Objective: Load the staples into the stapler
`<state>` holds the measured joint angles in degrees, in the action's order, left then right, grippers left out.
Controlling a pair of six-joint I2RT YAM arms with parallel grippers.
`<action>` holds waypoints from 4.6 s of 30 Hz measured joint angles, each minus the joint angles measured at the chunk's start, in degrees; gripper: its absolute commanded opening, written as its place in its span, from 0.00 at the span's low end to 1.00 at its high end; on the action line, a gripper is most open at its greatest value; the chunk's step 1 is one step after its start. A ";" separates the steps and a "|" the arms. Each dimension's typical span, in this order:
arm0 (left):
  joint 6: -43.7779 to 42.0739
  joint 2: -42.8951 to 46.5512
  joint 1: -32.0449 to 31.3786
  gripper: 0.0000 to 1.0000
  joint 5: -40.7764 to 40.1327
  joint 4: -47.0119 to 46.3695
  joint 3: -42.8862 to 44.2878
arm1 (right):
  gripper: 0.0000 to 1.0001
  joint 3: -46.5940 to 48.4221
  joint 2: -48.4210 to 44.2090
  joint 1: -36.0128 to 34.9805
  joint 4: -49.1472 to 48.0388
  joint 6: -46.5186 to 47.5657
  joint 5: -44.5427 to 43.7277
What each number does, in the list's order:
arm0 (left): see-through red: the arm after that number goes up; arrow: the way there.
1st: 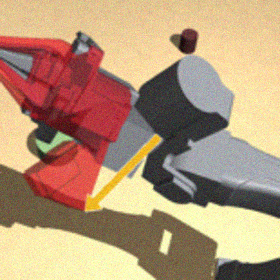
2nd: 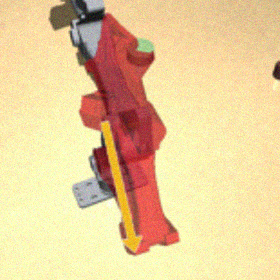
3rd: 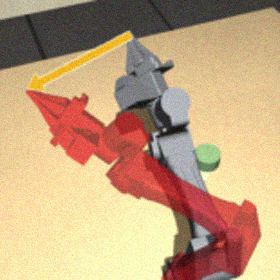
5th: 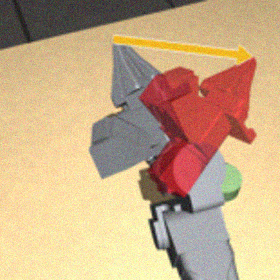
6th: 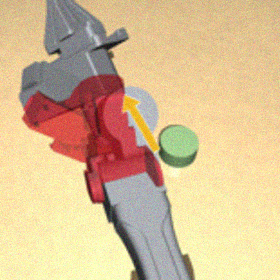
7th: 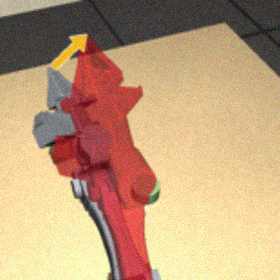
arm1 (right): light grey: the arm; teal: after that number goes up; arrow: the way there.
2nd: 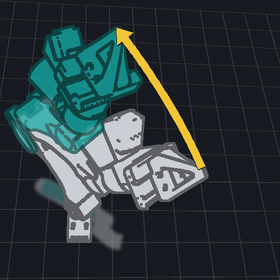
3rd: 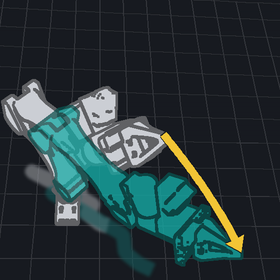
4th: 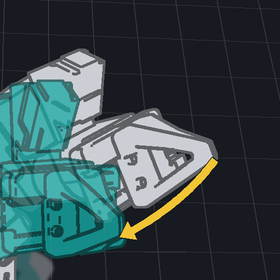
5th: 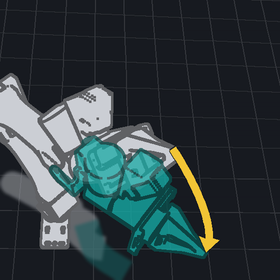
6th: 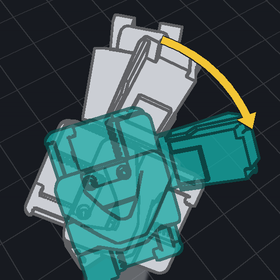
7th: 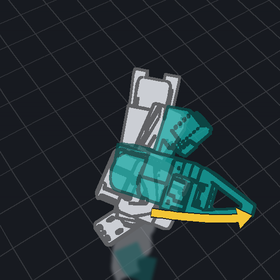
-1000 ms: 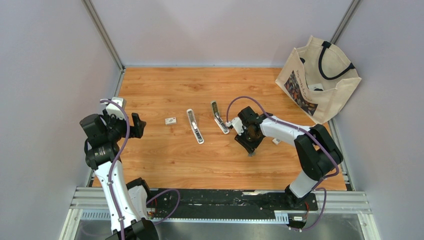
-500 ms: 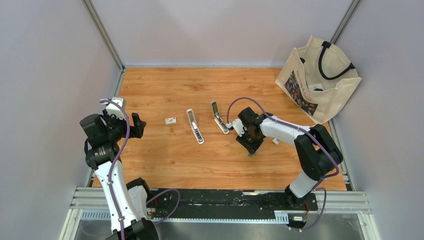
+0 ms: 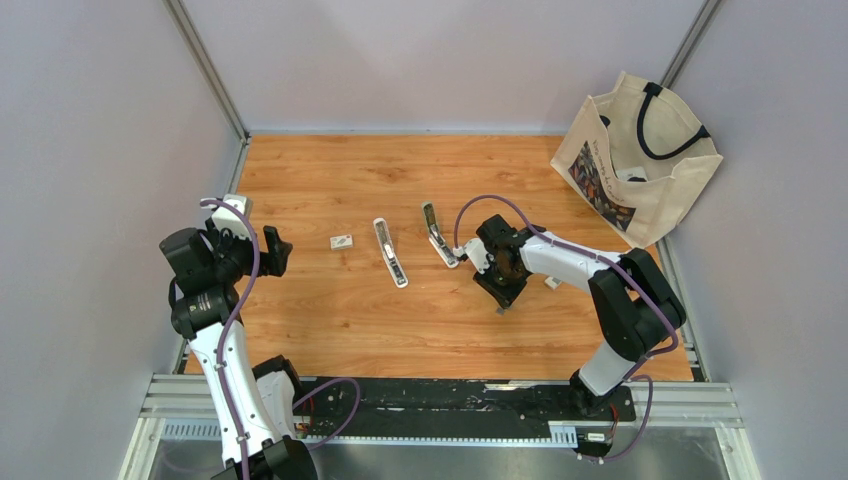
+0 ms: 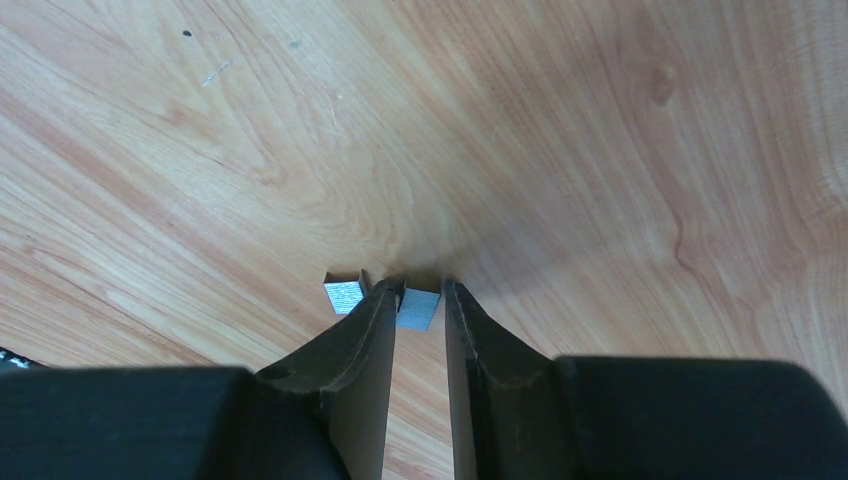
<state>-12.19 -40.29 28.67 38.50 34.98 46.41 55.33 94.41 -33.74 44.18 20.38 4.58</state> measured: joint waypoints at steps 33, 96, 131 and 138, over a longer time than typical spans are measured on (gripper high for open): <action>-0.11 0.00 0.00 0.91 0.02 -0.02 0.00 | 0.11 0.57 -0.70 0.00 -0.52 -0.66 0.57; -1.07 -0.11 0.00 0.91 -2.99 -0.07 -0.07 | 0.12 22.56 13.25 -4.83 -16.26 -20.92 -6.05; -1.18 -0.17 0.00 0.91 -3.02 -0.07 -0.31 | 0.12 22.51 14.03 -6.21 -17.05 -21.05 -6.05; -1.18 -0.17 0.00 0.91 -3.02 -0.07 -0.31 | 0.12 22.51 14.03 -6.21 -17.05 -21.05 -6.08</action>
<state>-13.37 -40.47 28.67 35.48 34.92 46.11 77.84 108.44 -39.94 27.14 -0.67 -1.50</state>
